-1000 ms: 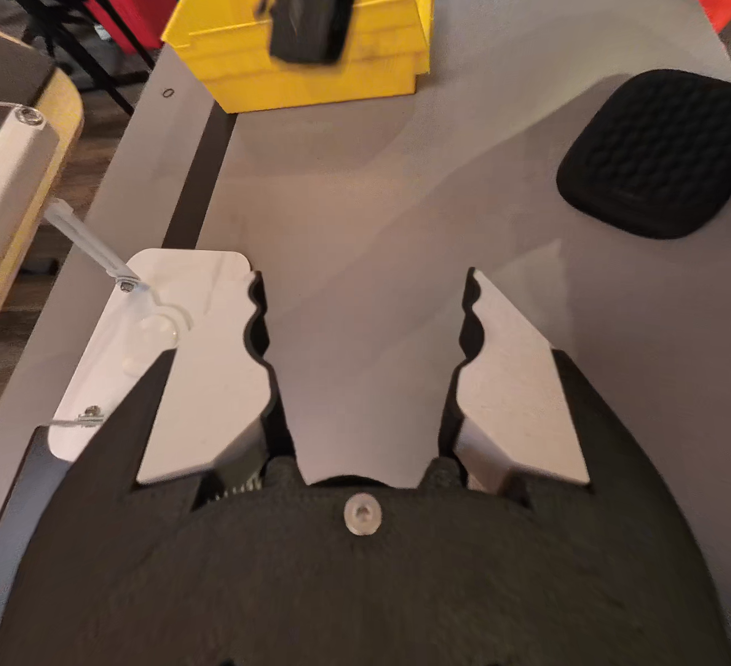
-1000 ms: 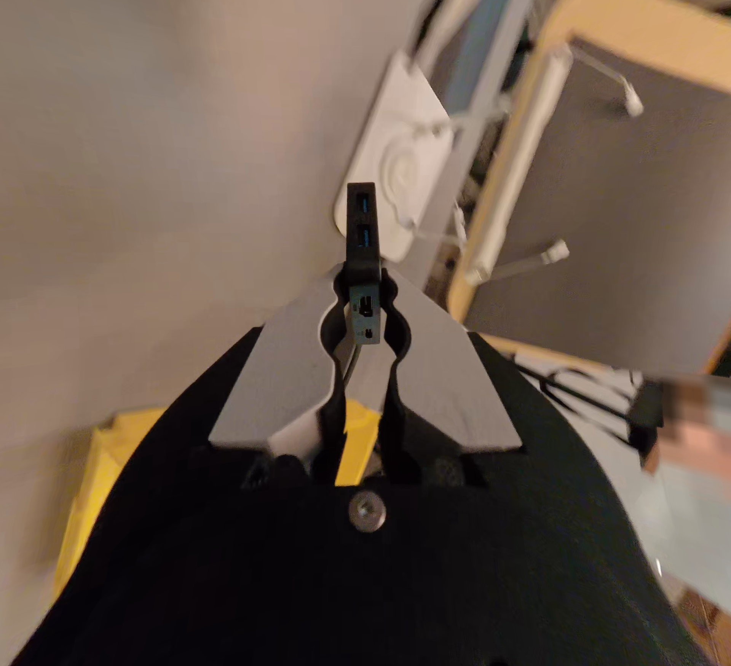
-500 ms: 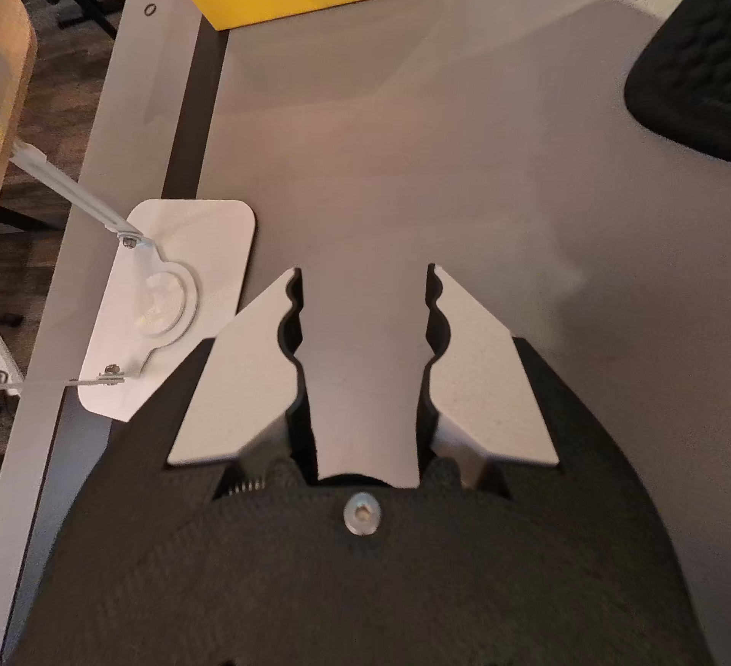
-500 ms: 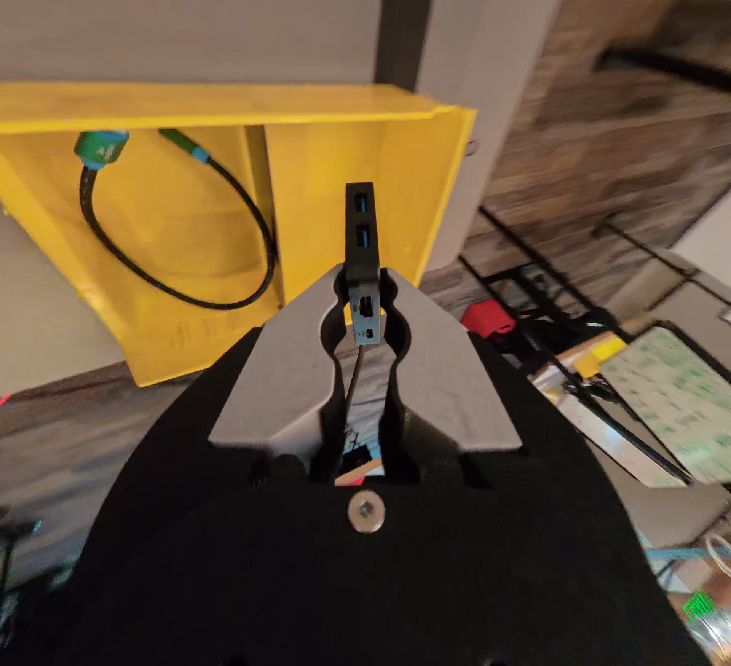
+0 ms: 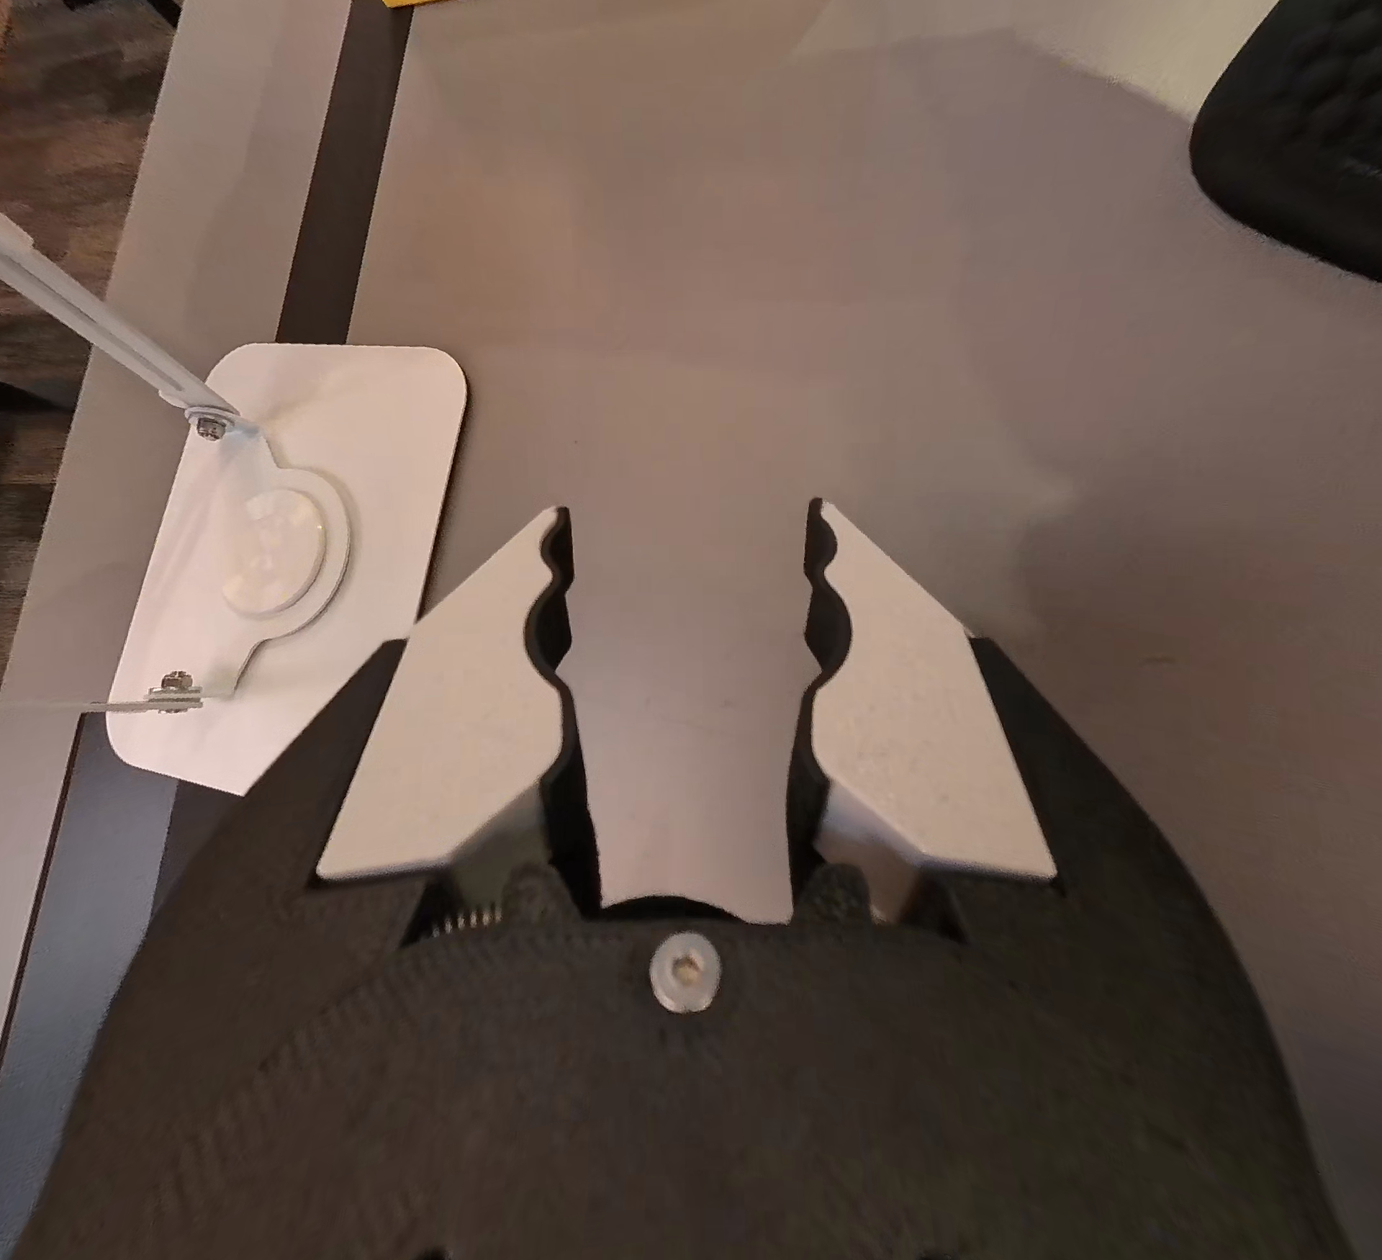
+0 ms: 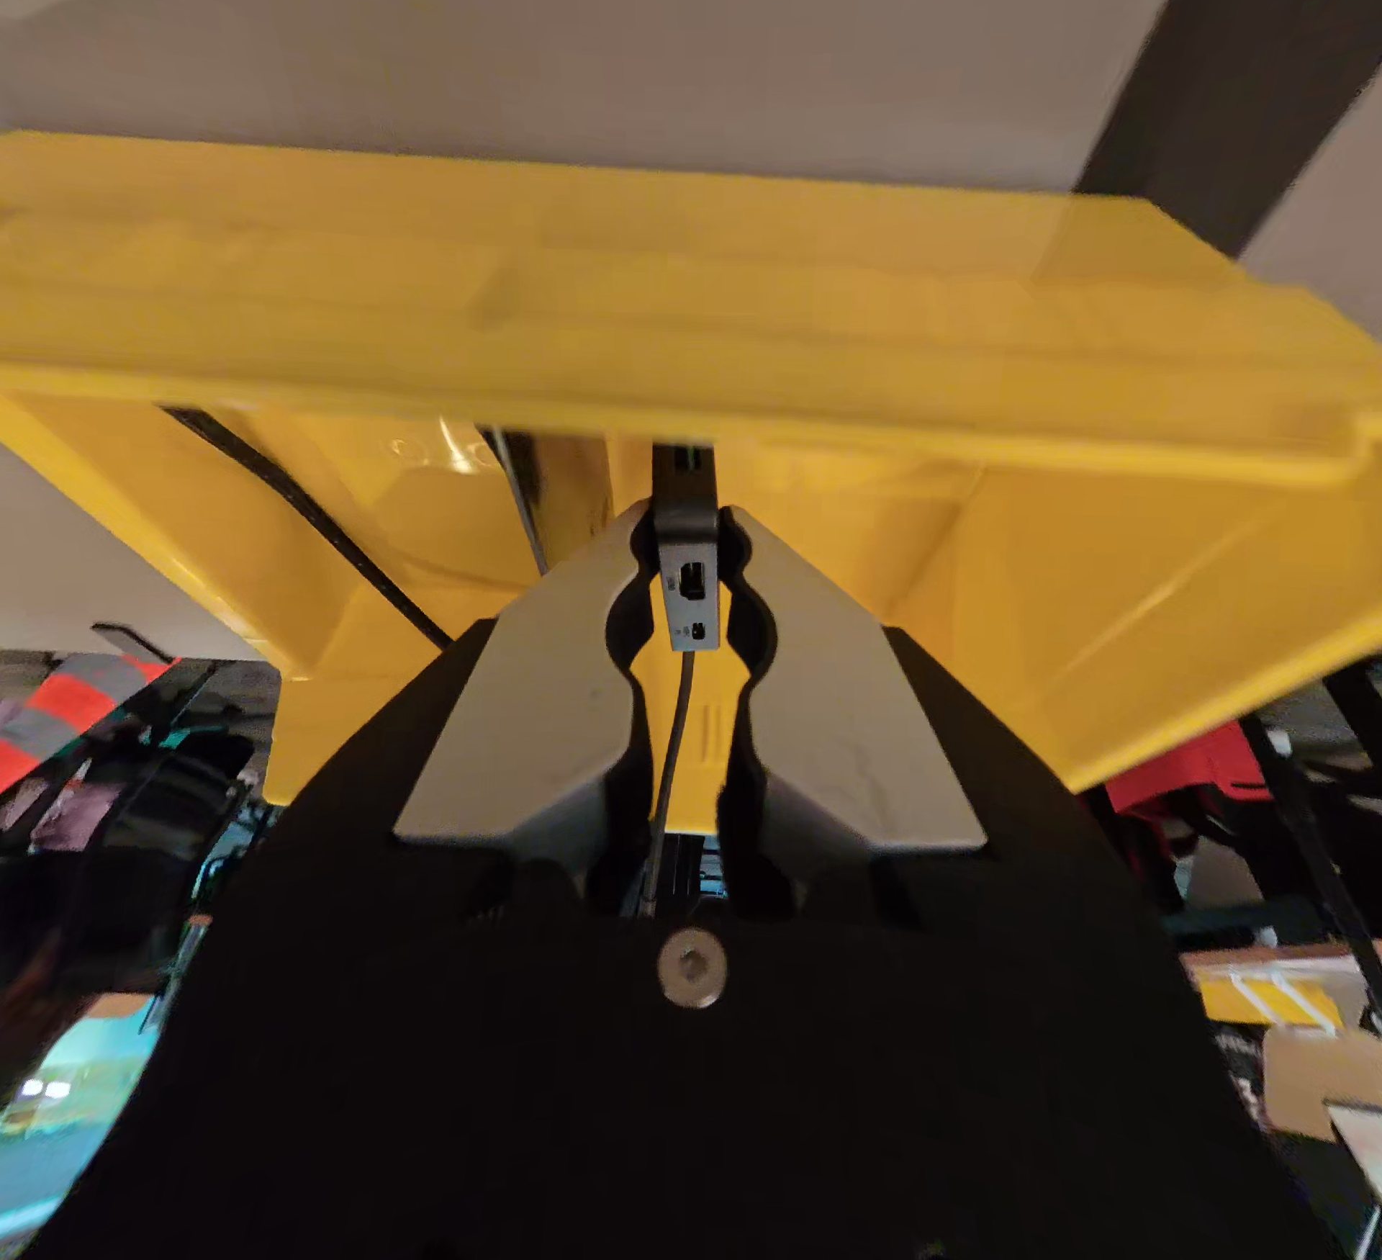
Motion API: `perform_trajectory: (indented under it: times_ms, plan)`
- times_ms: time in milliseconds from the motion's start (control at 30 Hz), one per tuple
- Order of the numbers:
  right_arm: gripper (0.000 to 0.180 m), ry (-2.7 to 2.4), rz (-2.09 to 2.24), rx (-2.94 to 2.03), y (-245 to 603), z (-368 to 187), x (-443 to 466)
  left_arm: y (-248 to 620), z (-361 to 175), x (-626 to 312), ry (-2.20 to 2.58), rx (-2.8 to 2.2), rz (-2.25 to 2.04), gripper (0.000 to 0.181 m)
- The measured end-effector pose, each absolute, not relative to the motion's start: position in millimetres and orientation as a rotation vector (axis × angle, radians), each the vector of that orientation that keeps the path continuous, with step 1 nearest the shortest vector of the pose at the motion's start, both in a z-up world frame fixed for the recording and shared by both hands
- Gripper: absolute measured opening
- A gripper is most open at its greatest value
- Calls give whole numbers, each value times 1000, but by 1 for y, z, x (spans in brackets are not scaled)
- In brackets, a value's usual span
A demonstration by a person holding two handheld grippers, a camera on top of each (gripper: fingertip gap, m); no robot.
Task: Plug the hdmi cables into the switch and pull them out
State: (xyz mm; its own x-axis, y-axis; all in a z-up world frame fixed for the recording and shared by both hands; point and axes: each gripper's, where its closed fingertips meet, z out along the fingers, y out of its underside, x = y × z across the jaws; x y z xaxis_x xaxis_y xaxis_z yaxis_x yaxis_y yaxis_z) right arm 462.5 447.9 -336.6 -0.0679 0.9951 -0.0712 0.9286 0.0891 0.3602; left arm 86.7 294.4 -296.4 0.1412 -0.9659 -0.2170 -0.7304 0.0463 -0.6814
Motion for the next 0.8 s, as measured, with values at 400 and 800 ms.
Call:
perform_trajectory:
  times_ms: [400, 800]
  plan:
    - [28, 2088, 433, 1886, 473, -343, 442, 292, -304, 83, 1670, -1756, -438, 60]
    - [21, 2238, 808, 2228, 474, -221, 387, 289, -290, 86, 1662, -1713, -434, 58]
